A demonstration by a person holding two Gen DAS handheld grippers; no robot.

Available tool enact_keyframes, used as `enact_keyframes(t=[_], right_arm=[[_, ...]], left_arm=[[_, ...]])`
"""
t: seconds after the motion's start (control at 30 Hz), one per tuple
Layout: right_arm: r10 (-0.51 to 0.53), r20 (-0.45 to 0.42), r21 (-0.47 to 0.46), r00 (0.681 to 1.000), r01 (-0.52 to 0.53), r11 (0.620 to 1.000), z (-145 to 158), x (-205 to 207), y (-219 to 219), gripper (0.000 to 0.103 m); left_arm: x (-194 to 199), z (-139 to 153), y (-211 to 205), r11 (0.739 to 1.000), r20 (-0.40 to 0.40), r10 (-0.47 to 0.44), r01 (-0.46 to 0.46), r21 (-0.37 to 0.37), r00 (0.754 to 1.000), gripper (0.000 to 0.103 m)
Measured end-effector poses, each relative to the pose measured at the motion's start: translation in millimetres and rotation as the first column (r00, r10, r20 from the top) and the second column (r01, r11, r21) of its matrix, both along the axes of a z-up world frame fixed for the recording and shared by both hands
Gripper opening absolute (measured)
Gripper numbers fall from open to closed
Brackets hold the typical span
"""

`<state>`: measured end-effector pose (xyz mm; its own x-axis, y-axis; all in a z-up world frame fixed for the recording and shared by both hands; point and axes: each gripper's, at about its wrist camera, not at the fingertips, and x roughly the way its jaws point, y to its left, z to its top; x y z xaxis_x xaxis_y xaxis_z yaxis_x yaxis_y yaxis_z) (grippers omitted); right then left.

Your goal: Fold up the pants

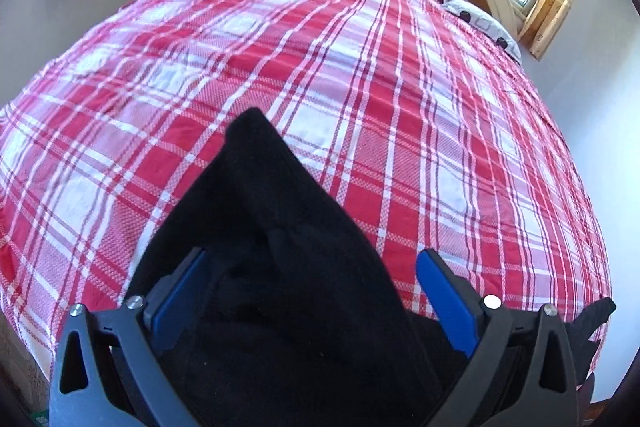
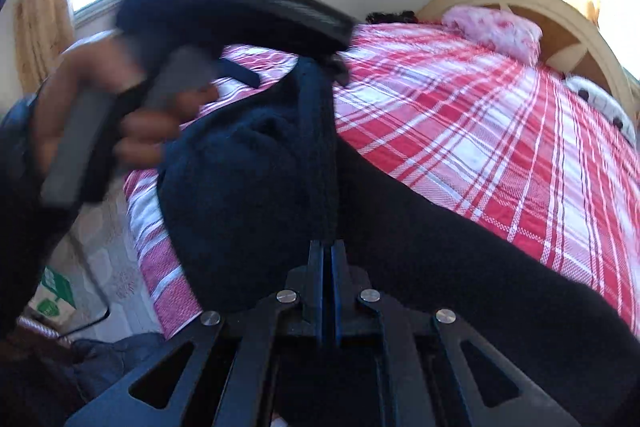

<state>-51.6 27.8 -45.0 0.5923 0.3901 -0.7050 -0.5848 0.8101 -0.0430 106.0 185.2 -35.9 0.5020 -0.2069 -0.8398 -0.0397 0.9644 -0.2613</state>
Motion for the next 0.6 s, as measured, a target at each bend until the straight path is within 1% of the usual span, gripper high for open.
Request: enact_keyframes(t=[0.03, 0.07, 0.13, 0.17, 0.2, 0.23, 0.27, 0.3, 0.33, 0.37, 0.4, 0.53, 0.6], right_arm=[[0.009, 0.017, -0.023, 1.0, -0.008, 1.0, -1, -5, 4, 0.004], [0.013, 0.029, -0.045, 1.0, -0.012, 0.999, -3, -8, 6, 0.003], [0.012, 0.043, -0.076, 0.999, -0.008, 0.997, -9, -13, 10, 0.003], [0.007, 0.039, -0.074, 0.999, -0.004, 0.997, -11, -13, 9, 0.003], [0.001, 0.032, -0.065, 0.999, 0.001, 0.998, -11, -12, 8, 0.004], [-0.004, 0.031, -0.053, 1.0, 0.006, 0.999, -10, -13, 6, 0.004], [-0.008, 0.036, -0.046, 0.999, 0.01, 0.999, -9, -13, 5, 0.003], [-0.011, 0.047, -0.04, 0.999, 0.013, 0.999, -5, -15, 4, 0.004], [-0.01, 0.062, -0.035, 0.998, 0.012, 0.999, -1, -18, 3, 0.004], [-0.005, 0.077, -0.036, 0.997, 0.008, 0.999, 3, -21, 4, 0.004], [0.0, 0.094, -0.039, 0.996, 0.003, 0.999, 7, -25, 5, 0.004], [0.018, 0.133, -0.047, 0.991, -0.012, 0.999, 17, -40, 4, 0.004], [0.026, 0.134, -0.053, 0.991, -0.019, 0.998, 16, -46, 3, 0.004]], left_arm=[[2, -4, 1, 1.0, -0.013, 0.007, -0.007, -0.006, 1.0, 0.103], [4, -7, 3, 1.0, -0.017, 0.025, -0.024, 0.007, 1.0, 0.103], [2, -12, 7, 0.997, -0.018, 0.057, -0.056, 0.047, 0.998, 0.093], [-1, -15, 11, 0.997, -0.011, 0.061, -0.06, 0.047, 0.998, 0.083], [-3, -17, 15, 0.998, -0.004, 0.058, -0.058, 0.026, 0.998, 0.07], [-7, -18, 20, 0.998, 0.003, 0.055, -0.055, -0.008, 0.999, 0.061], [-10, -19, 25, 0.997, 0.011, 0.048, -0.047, -0.053, 0.999, 0.044], [-14, -19, 31, 0.993, 0.016, 0.037, -0.035, -0.116, 0.999, 0.032], [-20, -18, 38, 0.984, 0.019, 0.034, -0.03, -0.177, 0.999, 0.03], [-27, -16, 42, 0.98, 0.024, 0.041, -0.035, -0.197, 0.999, 0.029], [-35, -11, 45, 0.98, 0.04, 0.05, -0.041, -0.195, 0.998, 0.029], [-81, 12, 53, 0.994, 0.131, 0.061, -0.047, -0.102, 0.989, 0.03], [-98, 12, 59, 0.996, 0.14, 0.072, -0.064, -0.06, 0.988, 0.033]])
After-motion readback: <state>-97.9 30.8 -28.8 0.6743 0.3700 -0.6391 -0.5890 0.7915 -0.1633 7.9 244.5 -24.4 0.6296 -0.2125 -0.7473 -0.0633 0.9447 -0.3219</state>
